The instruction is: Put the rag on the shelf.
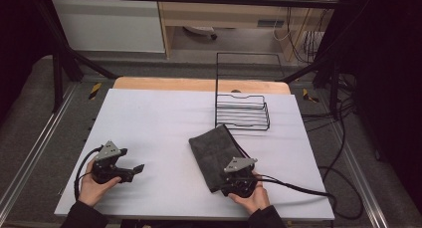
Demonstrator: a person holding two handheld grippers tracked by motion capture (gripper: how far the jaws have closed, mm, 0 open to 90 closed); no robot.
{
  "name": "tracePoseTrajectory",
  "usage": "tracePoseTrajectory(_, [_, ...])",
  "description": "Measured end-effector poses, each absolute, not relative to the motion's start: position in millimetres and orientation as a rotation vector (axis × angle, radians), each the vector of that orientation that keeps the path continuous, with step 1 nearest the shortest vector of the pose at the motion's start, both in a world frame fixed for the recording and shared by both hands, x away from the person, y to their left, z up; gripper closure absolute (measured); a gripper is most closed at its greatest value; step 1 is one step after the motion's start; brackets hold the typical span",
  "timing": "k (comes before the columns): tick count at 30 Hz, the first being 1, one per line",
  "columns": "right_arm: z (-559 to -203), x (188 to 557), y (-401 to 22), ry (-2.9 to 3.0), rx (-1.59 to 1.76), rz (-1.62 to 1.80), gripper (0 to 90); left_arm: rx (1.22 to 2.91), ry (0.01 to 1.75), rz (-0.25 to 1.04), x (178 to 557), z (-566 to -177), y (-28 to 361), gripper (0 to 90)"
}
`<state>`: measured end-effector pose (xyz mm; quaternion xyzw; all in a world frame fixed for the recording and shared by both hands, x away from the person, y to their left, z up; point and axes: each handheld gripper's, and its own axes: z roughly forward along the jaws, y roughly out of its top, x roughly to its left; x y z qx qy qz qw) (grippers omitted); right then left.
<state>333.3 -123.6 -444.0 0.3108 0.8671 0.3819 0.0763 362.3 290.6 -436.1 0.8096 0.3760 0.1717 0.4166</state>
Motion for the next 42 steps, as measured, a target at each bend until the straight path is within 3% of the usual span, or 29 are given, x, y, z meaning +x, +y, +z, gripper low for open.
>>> tracePoseTrajectory(14, [-444.3, 334.9, -123.2, 2.587, 0.878, 1.118, 82.2, 2.036, 0.939, 0.425, 362.9, -436.2, 289.6, 9.3])
tracePoseTrajectory(22, [-436.1, 334.5, -123.3, 2.56, 0.903, 1.196, 83.8, 2.033, 0.945, 0.423, 363.3, -436.4, 290.3, 9.4])
tracePoseTrajectory(42, [-430.0, 332.3, -78.5, 2.591, 0.867, 1.369, 83.8, 2.034, 0.947, 0.428, 363.2, -436.2, 290.3, 9.3])
